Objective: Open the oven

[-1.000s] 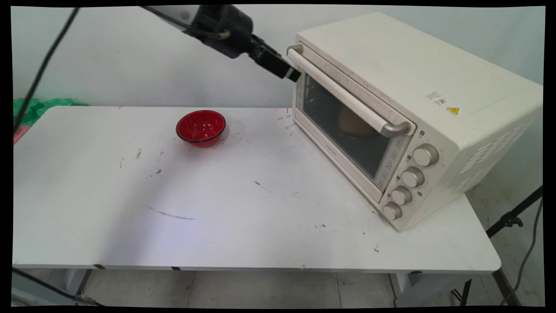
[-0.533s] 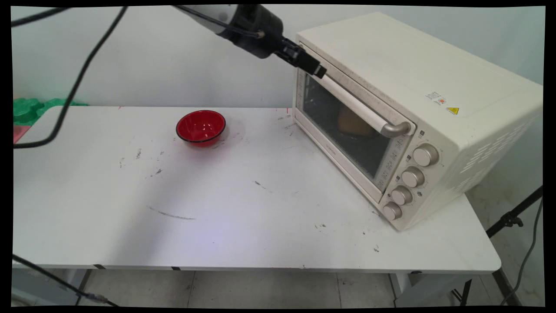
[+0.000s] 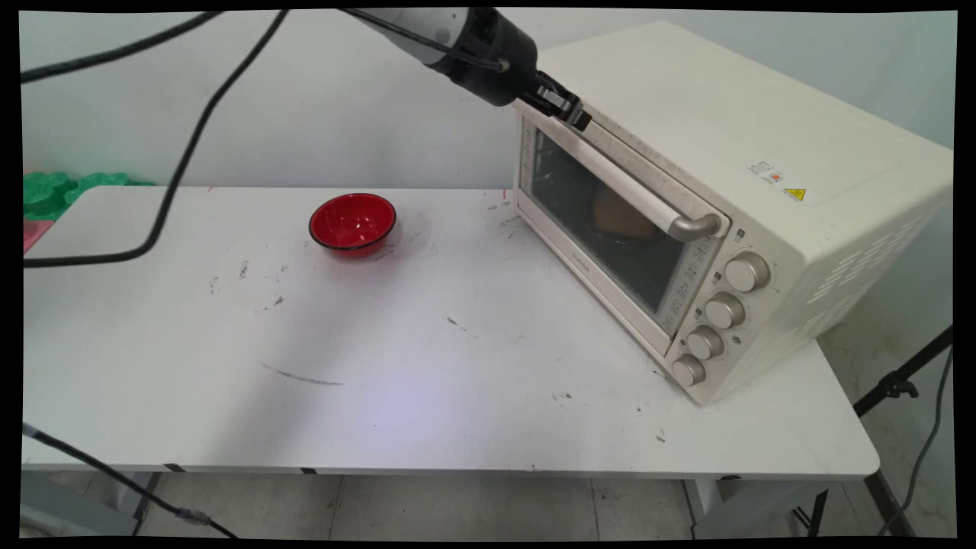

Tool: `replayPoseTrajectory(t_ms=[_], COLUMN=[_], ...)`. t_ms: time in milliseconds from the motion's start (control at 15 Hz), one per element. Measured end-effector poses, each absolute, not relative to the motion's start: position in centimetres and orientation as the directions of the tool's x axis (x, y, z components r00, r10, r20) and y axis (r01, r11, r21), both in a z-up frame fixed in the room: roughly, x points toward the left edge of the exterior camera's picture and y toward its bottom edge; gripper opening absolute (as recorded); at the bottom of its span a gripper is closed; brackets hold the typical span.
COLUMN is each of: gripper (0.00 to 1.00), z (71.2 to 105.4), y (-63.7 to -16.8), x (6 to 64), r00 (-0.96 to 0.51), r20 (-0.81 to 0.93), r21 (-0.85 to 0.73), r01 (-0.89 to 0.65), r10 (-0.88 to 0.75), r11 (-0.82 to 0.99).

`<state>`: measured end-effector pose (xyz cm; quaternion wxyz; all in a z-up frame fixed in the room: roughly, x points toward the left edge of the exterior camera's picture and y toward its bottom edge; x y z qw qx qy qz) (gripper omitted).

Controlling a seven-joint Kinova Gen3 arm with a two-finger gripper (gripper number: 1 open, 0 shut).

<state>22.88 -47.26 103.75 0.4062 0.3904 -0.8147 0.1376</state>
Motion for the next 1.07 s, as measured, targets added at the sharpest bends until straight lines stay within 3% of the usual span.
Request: replayPoseTrajectory(t_ms=[1067], gripper=[0.0], z=[101.7], y=[-49.6], x=[19.9], r00=[-0.426], r20=[0.753], r21=[0.025], r01=[-0.743], r10=[-0.502], r11=[0.669])
